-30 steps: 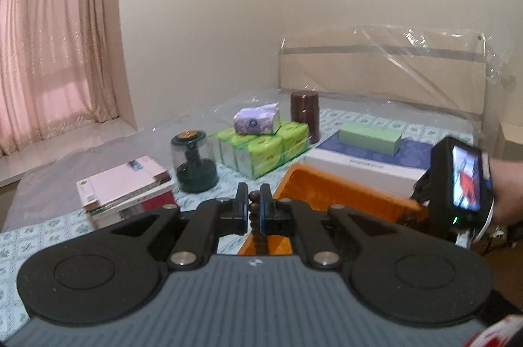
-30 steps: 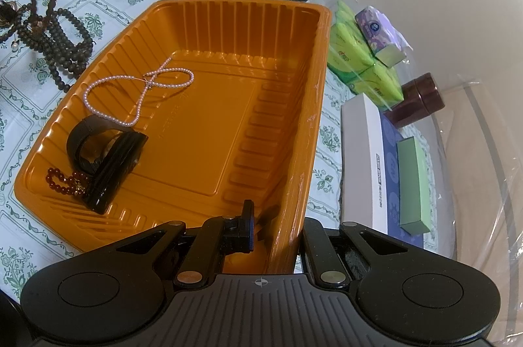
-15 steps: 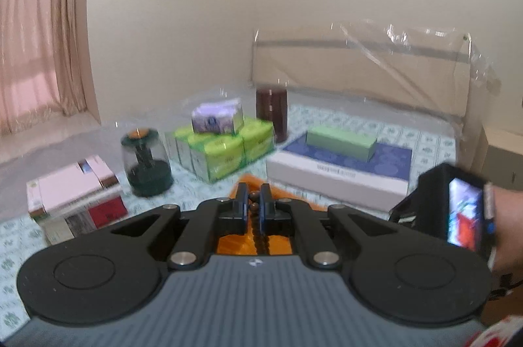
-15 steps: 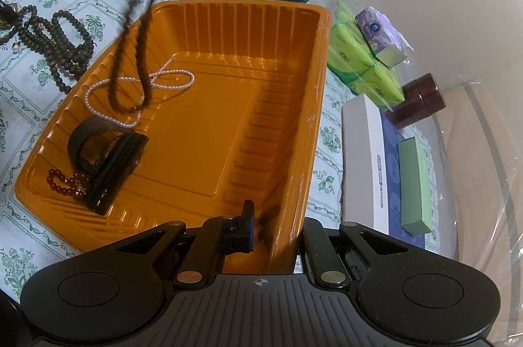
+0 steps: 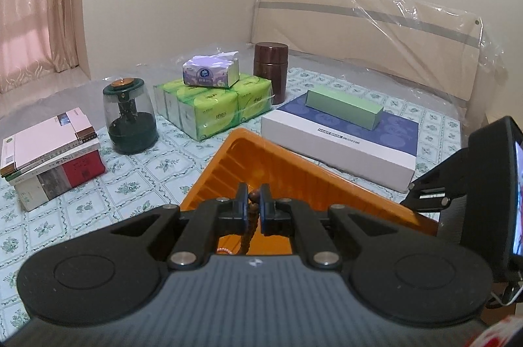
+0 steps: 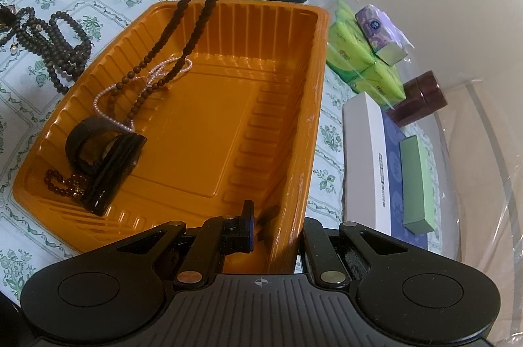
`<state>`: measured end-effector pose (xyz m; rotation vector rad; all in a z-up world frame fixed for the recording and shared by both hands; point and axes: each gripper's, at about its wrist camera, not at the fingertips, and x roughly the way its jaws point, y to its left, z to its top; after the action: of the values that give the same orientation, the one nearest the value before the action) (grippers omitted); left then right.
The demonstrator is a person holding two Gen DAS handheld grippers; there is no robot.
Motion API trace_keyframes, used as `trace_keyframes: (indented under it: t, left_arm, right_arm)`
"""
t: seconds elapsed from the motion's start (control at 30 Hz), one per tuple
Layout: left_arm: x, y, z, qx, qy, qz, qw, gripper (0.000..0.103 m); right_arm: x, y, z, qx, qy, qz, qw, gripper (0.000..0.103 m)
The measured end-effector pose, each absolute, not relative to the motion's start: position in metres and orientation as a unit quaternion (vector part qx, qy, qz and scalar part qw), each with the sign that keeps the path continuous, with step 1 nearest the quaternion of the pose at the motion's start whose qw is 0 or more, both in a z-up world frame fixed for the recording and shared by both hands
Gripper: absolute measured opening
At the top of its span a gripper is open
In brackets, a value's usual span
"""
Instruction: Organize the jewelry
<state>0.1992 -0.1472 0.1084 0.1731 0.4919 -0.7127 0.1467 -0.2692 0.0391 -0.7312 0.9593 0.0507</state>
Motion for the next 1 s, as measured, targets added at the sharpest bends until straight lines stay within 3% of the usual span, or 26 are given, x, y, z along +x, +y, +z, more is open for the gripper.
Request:
trace_keyframes:
  t: [0.5,0.7,1.0]
  left_arm:
    - [0.191,-0.082,0.107,0.051,0.245,-0.280,0.927,0.018]
    - [0.168,-0.011,0.087,0.031,0.259,-0.198,0.945,0.029]
    - [0.114,0.062,0.034,0.025,0.289,-0.092,0.953,0.032]
  right_arm:
    - [0.145,-0.268,0.040,-0.344,0.450,0.024,0.824,0.009]
    - [0.145,-0.269,0.039,-0.343,0.449,0.024,0.825,0.009]
    - [0.145,-0.269,0.038,-0.341,0.451,0.020,0.824,0.009]
